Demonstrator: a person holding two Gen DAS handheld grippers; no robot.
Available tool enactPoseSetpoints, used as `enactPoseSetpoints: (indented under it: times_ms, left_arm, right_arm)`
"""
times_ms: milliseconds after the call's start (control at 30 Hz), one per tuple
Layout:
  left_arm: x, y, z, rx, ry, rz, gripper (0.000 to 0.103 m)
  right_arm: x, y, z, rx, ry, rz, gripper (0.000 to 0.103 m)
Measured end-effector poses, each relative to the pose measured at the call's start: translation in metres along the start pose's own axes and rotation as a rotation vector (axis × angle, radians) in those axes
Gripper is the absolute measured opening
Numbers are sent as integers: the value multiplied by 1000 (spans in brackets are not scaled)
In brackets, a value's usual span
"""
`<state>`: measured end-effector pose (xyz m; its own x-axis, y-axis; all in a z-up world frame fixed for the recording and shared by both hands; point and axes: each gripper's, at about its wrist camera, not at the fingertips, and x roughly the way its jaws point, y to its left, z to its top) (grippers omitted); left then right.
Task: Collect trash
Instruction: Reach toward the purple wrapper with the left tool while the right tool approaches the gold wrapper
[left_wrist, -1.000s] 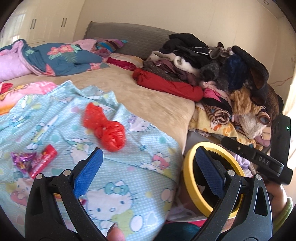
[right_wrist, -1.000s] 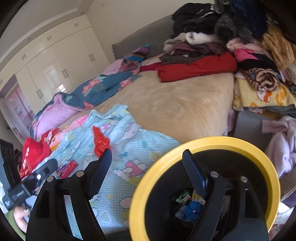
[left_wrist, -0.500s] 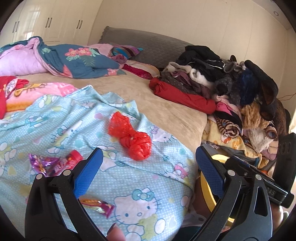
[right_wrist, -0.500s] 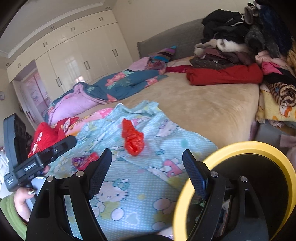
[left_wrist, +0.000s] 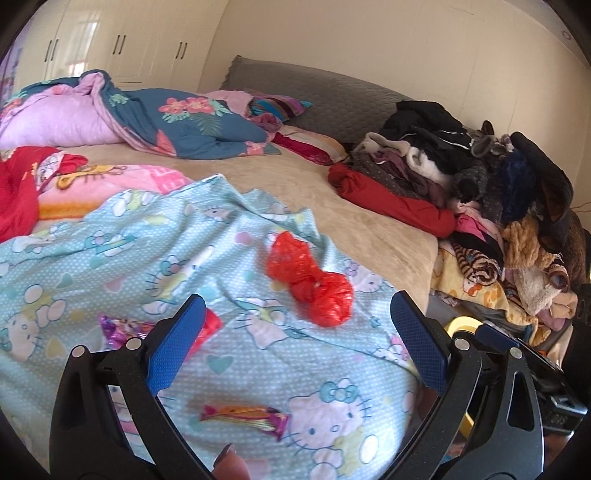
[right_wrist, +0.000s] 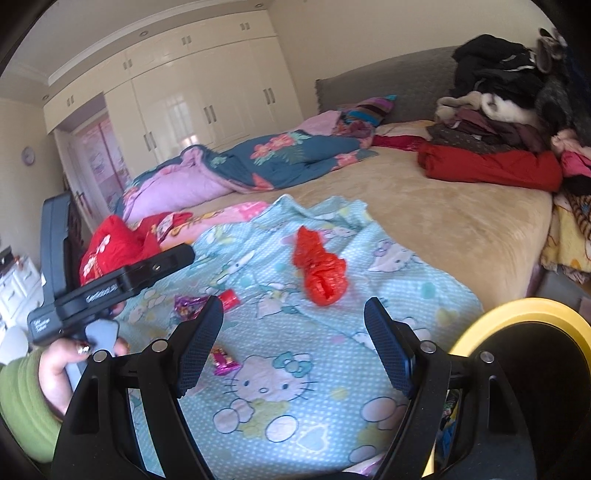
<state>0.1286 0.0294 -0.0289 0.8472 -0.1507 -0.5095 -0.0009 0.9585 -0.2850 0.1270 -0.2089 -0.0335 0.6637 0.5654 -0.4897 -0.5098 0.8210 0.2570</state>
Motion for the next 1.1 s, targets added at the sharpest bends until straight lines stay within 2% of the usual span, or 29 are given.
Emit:
enactPoseSetpoints:
  times_ms: [300,600,933,1100]
  left_arm:
    - [-2,50,0,-60,11,68,92]
    - [7,97,-12,-142,55,137,92]
    - [30,134,-33,-266,120,169,92]
    - [42,145,-41,-313,146,181,92]
  right_arm:
    - [30,45,-11,-124,87,55,76]
    - [77,85,-28,-262,231,81,76]
    - [131,103,-57,-347,400,74,76]
    - [151,110,-64,-358,437,84,73]
